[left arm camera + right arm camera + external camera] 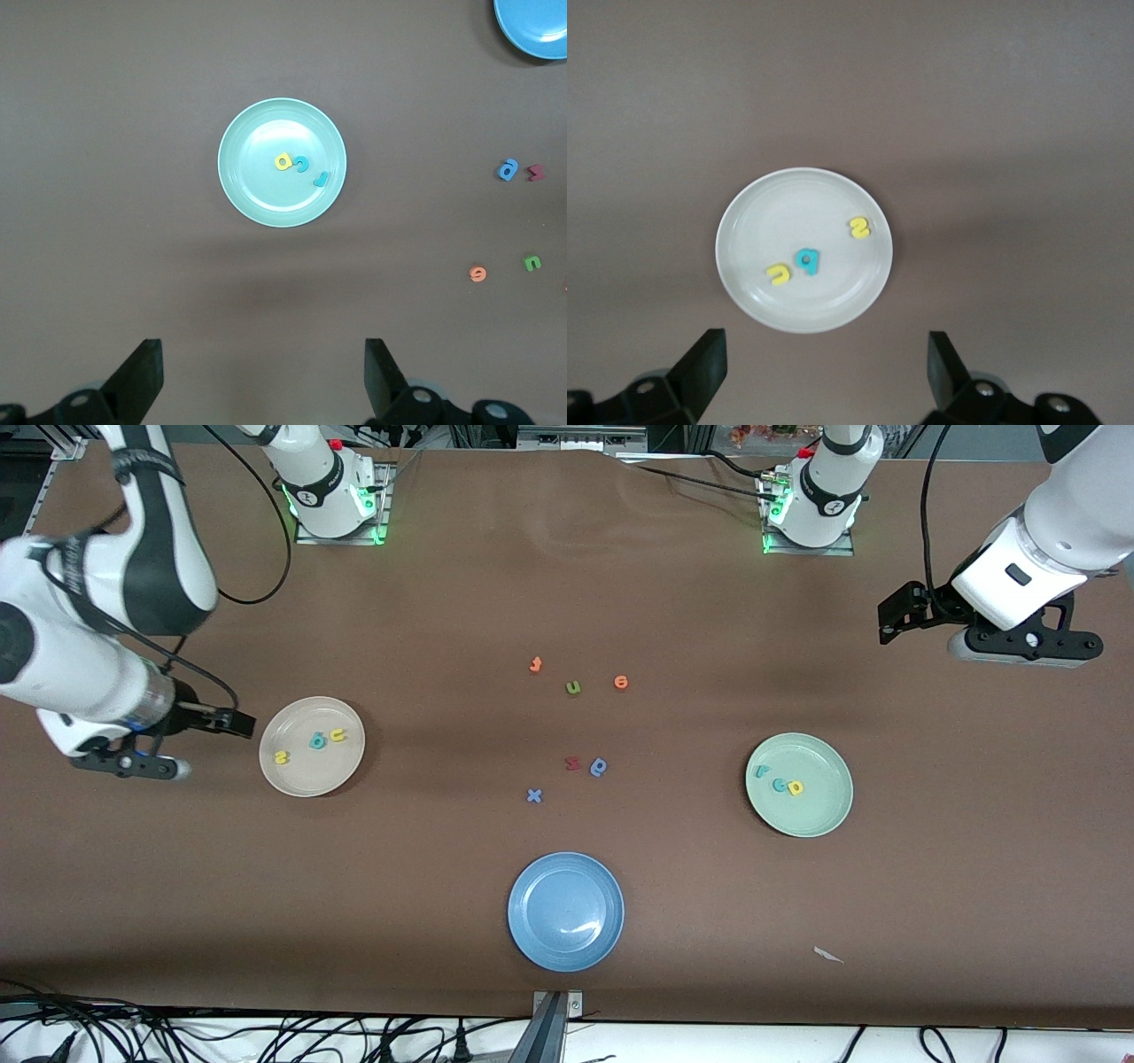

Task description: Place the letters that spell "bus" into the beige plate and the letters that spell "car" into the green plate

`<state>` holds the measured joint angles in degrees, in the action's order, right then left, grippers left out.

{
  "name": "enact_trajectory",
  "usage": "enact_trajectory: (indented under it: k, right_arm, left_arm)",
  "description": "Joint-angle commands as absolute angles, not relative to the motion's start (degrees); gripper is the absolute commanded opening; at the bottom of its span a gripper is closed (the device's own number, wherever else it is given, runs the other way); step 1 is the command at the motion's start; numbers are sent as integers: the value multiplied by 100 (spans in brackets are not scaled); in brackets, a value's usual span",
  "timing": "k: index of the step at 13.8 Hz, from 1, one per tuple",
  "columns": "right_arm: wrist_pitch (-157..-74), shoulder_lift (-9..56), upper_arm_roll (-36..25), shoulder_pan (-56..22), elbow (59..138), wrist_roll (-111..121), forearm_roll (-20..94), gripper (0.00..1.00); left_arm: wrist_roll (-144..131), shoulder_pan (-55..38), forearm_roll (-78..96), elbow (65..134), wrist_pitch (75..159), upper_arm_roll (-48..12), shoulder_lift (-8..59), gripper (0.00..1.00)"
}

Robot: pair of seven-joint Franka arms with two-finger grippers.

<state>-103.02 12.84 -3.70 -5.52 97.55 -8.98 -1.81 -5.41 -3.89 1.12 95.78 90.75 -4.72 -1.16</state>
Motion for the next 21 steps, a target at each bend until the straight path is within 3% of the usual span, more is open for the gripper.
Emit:
enact_trajectory:
  k: [1,7,21]
  right_arm:
    - [-9687,714,-510,-615,9712,-651,53,100]
    - [-9123,-149,-510,-519,10195,-642,9,100]
    - [-8965,97,-475,-554,9694,-562,44,100]
  left_arm:
    - [-448,-378,-9,9580,9009,-501,-158,100]
    - [-448,-378,-9,9580,9009,-501,-158,100]
    - [-457,-404,-9,9510,8895,-510,-193,100]
